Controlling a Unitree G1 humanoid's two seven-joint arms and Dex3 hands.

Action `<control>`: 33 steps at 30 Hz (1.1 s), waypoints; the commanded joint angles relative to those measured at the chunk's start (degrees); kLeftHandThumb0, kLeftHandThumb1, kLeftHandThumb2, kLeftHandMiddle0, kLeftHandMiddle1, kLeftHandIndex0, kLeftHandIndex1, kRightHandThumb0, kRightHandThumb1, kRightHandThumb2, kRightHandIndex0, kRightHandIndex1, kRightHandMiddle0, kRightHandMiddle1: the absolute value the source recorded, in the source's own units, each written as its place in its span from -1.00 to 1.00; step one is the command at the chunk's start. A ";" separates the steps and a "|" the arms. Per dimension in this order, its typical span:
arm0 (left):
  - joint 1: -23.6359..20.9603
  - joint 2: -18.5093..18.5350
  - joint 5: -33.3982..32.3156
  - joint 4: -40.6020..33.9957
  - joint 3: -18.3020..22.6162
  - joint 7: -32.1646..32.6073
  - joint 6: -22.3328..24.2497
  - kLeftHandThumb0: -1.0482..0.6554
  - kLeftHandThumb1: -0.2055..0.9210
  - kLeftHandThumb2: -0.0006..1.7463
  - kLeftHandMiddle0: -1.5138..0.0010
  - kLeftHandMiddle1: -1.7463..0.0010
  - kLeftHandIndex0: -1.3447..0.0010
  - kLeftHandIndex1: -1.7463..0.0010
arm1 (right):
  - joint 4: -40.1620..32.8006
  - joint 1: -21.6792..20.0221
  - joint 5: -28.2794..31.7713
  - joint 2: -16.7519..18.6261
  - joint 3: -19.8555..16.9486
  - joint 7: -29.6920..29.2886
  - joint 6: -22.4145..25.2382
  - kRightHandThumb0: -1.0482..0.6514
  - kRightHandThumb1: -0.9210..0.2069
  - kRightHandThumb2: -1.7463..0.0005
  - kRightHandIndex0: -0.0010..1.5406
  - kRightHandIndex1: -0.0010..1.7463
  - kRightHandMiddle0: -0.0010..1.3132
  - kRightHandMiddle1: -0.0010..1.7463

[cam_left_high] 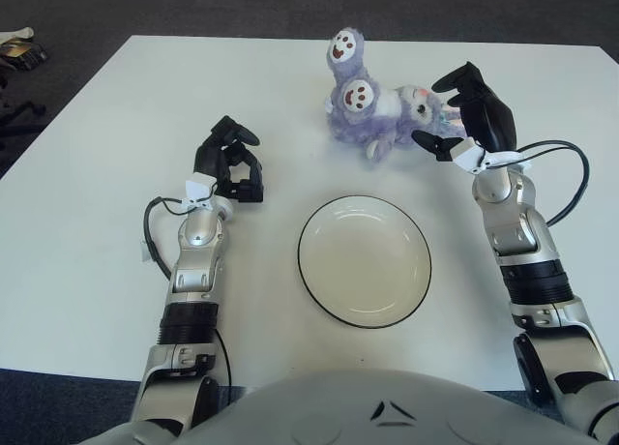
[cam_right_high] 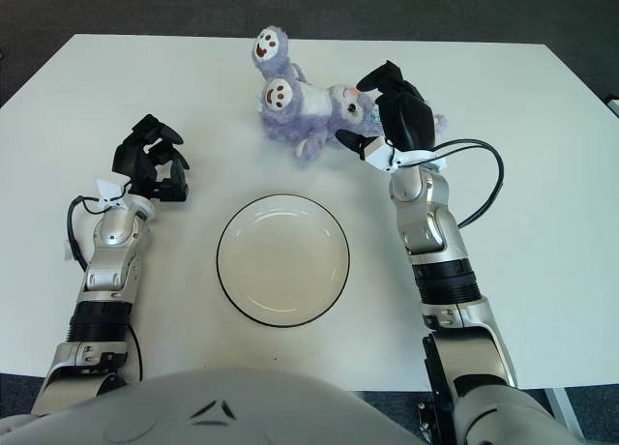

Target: Put the doll into the plate.

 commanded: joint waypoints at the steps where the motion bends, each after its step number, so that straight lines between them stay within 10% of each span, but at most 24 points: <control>1: 0.47 -0.28 -0.30 -0.42 -0.22 -0.28 0.95 0.22 -0.56 0.86 -0.06 -1.00 0.09 -0.97 | -0.81 -1.94 -1.48 -2.08 0.72 2.57 0.86 -0.72 -0.25 0.14 -0.77 -0.07 -1.00 0.34; 21: -0.37 0.24 1.55 1.52 -0.88 0.25 -0.21 0.22 -0.55 0.82 -0.07 -1.00 0.03 -0.85 | 10.02 -15.30 -4.94 -8.73 6.12 12.38 -2.88 -0.94 -0.46 0.38 -0.89 0.16 -1.00 -0.03; 33: -0.07 0.01 1.54 1.76 -1.00 -0.05 -0.89 0.21 -0.50 0.74 -0.06 -1.00 -0.01 -0.74 | 7.01 -20.01 -7.20 -9.35 9.45 22.62 2.70 -1.00 -0.66 0.57 -0.95 0.26 -1.00 -0.24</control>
